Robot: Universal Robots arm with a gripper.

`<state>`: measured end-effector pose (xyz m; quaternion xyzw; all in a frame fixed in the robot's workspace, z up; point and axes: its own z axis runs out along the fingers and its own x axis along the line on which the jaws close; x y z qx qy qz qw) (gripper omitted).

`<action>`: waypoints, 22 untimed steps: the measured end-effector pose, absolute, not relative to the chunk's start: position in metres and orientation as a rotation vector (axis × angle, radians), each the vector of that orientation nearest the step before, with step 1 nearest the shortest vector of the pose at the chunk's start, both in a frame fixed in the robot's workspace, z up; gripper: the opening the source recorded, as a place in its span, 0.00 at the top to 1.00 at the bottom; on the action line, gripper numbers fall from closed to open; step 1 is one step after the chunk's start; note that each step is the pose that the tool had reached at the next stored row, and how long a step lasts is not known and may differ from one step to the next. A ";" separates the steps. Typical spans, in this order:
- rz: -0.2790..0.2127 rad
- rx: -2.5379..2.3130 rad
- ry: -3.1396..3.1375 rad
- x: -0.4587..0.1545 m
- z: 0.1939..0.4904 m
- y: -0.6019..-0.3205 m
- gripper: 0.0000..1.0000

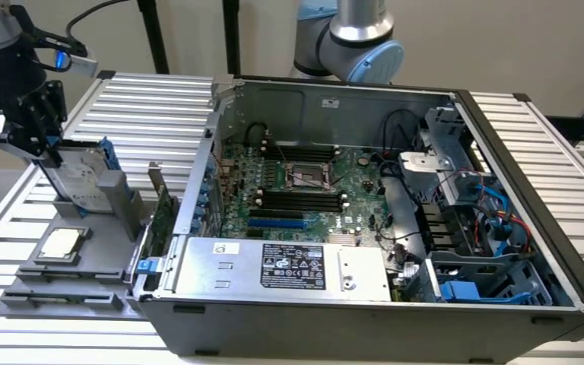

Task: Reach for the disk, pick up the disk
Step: 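Pick up the disk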

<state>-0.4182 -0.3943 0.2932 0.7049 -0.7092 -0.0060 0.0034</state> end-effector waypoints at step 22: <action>-0.019 2.210 -2.223 -0.418 0.335 -0.394 0.67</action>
